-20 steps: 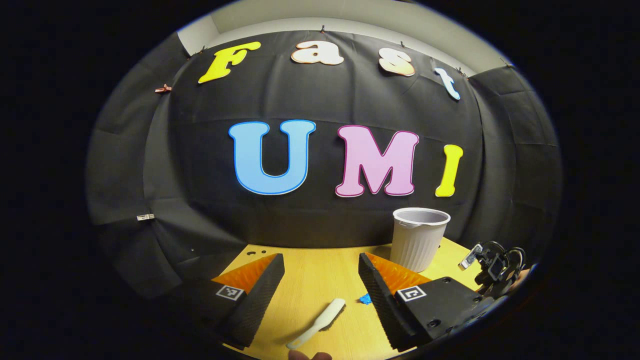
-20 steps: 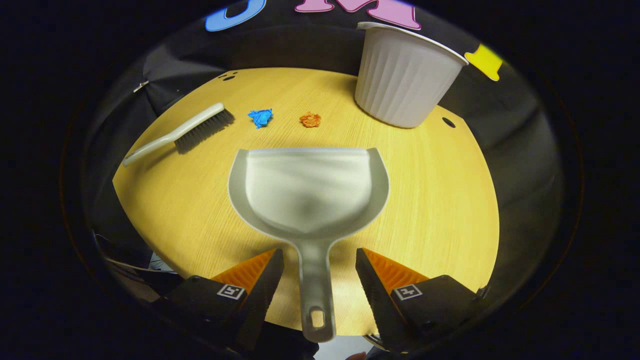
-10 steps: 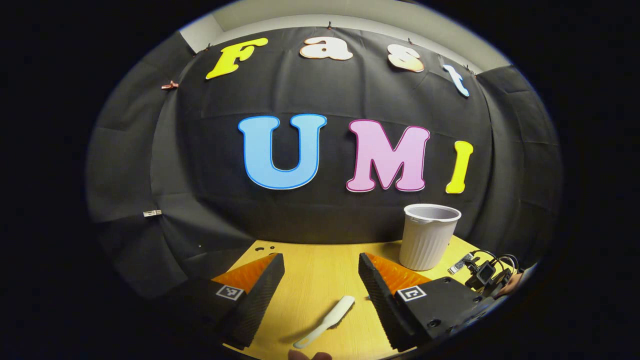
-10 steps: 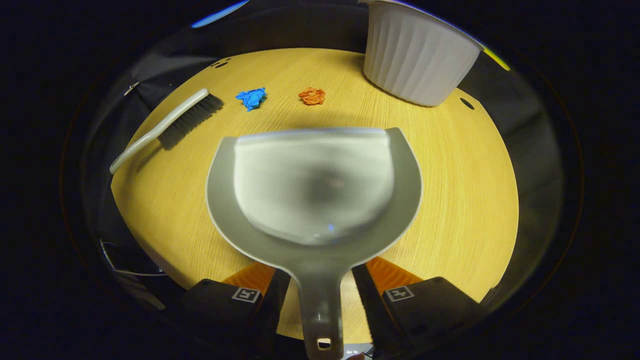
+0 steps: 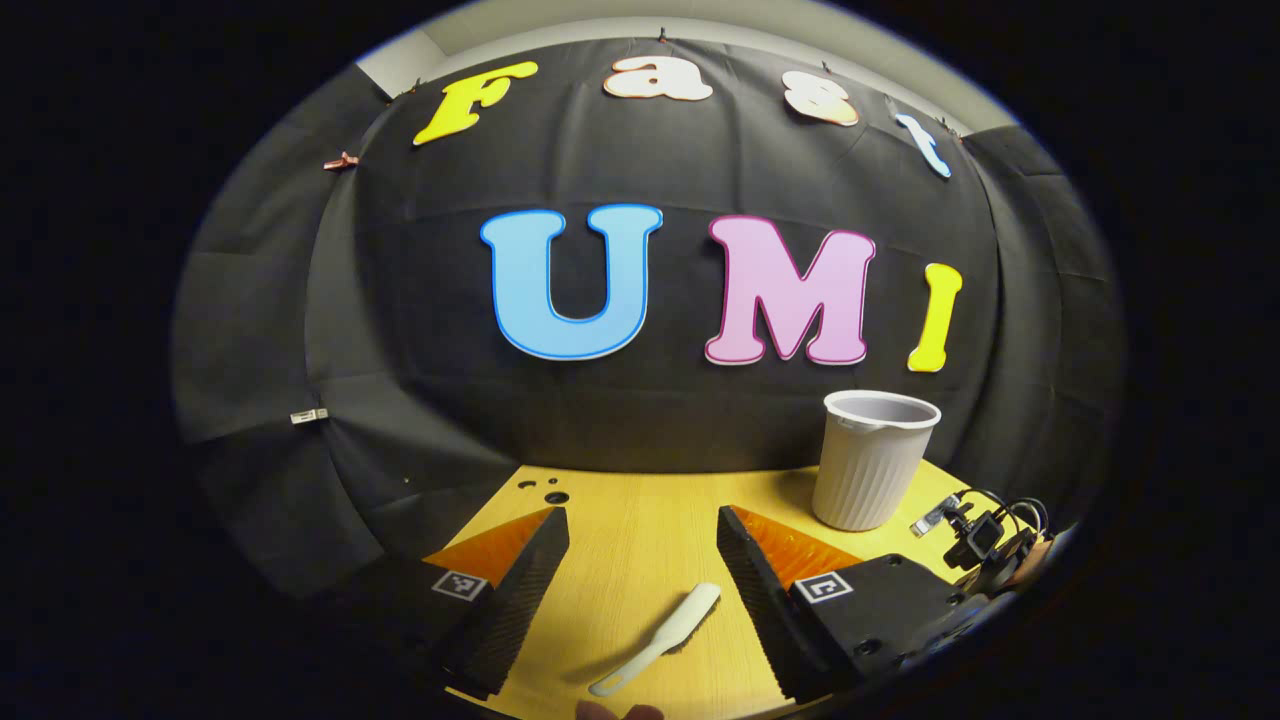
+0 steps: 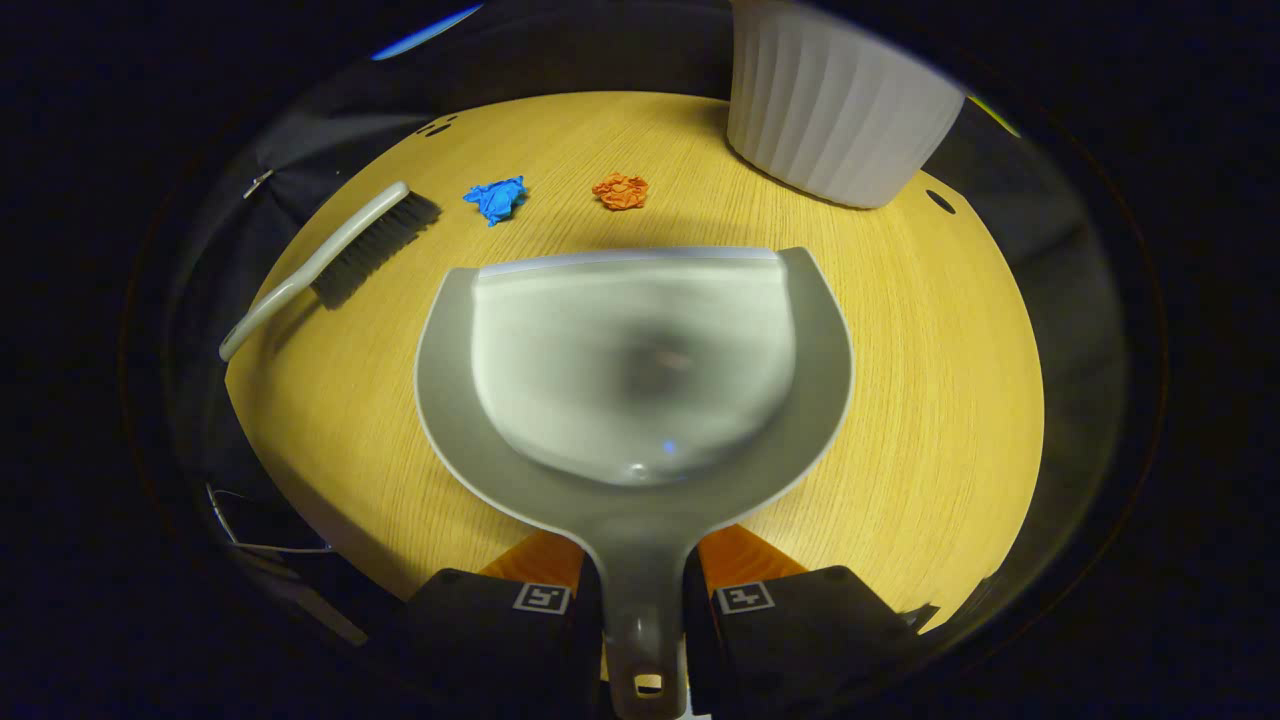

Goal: Pick up the small broom and dustpan from the desktop, sweep the trash into the dustpan with the broom, and then empty the trash into the garbage bin.

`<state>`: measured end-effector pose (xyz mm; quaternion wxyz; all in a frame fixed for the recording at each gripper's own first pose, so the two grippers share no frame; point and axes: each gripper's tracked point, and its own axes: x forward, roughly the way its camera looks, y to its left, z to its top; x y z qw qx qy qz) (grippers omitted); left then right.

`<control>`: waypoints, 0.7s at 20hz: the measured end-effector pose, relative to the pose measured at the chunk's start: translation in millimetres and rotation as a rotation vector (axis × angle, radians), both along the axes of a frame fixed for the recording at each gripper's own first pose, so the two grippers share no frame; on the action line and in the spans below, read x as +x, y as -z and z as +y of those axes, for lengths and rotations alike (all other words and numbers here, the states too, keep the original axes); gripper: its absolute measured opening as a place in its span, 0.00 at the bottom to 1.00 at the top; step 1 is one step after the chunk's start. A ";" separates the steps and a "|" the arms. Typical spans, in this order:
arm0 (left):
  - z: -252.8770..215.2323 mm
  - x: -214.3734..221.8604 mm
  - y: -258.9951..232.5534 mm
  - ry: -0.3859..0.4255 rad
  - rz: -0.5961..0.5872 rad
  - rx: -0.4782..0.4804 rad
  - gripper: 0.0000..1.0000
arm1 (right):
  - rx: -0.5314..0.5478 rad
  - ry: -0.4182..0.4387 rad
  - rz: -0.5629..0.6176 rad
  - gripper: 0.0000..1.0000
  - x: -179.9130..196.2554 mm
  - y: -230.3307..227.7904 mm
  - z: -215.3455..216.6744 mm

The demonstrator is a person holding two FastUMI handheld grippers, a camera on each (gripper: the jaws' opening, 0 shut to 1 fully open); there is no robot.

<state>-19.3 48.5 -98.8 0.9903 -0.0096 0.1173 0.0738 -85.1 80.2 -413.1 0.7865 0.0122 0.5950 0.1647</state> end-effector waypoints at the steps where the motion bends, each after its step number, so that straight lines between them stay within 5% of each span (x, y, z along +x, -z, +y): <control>1: 0.9 1.7 7.3 0.003 0.029 0.002 0.95 | -0.001 -0.008 -0.008 0.38 -2.0 -0.2 -1.5; 5: 1.1 2.8 44.1 0.055 0.146 0.010 0.96 | 0.034 -0.038 -0.063 0.36 -3.0 -14.9 0.5; 14: -9.9 -10.7 194.5 0.289 0.649 0.071 0.90 | 0.020 -0.093 -0.093 0.37 -19.3 -33.2 -25.2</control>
